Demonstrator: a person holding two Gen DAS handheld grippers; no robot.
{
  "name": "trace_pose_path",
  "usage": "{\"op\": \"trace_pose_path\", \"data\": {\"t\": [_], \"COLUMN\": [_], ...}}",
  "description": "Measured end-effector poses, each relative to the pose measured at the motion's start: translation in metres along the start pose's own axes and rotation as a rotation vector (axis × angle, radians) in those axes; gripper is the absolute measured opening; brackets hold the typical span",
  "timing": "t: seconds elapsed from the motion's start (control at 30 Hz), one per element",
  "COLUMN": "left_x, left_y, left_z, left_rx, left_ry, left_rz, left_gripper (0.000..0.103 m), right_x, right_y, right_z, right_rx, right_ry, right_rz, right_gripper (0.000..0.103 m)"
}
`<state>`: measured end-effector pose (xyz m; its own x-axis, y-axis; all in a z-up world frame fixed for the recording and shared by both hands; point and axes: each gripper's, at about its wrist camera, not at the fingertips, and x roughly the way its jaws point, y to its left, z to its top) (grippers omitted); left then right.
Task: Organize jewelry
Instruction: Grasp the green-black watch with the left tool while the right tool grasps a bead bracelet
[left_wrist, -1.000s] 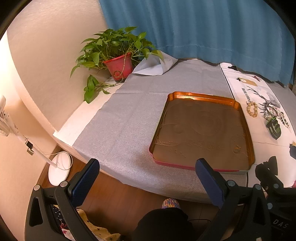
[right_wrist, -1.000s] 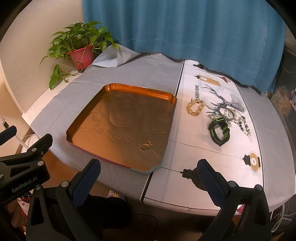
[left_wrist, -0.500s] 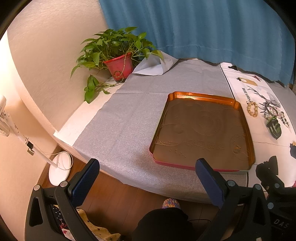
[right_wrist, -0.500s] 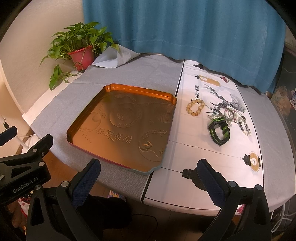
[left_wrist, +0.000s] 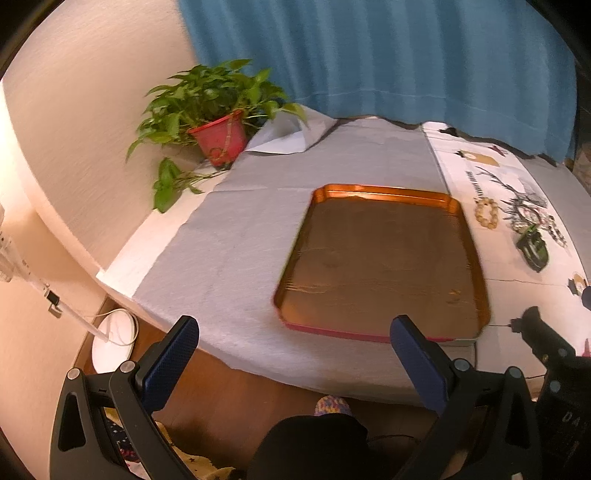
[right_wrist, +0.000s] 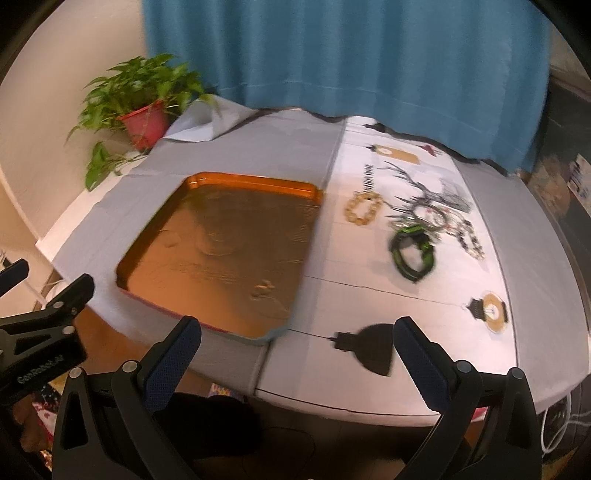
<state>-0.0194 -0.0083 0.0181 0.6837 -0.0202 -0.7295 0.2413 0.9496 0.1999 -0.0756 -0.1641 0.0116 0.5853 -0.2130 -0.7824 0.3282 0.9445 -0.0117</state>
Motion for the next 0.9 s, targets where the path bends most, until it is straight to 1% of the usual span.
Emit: {"op": "trace_pose_path", "data": {"t": [0.13,0.27,0.47,0.6,0.73,0.9], "left_x": [-0.002,-0.003,0.0,0.015,0.034,0.06], "left_y": [-0.025,-0.059,-0.128,-0.178,-0.223,-0.257], "left_z": [0.002,0.002,0.006,0.013,0.023,0.037], "left_rx": [0.033,0.076,0.158,0.182,0.197,0.189], "left_ry": [0.009,0.021,0.061,0.13,0.197,0.259], "left_rz": [-0.042,-0.099,-0.221,-0.31,-0.375,-0.402], "left_gripper": [0.103,0.103,0.103,0.103,0.102,0.101], "right_x": [0.001,0.001,0.007,0.016,0.029,0.055], "right_y": [-0.032,-0.073,-0.15,-0.204,-0.243,-0.269], "right_z": [-0.007,-0.018,-0.035,-0.046,-0.053,-0.05], "right_rx": [0.039,0.092,0.198,0.282,0.324,0.347], "right_ry": [0.001,0.001,0.01,0.012,0.023,0.05], "right_rz": [-0.028,-0.065,-0.153,-0.203,-0.222,-0.197], "right_gripper": [0.103,0.103,0.103,0.103,0.103,0.103]}}
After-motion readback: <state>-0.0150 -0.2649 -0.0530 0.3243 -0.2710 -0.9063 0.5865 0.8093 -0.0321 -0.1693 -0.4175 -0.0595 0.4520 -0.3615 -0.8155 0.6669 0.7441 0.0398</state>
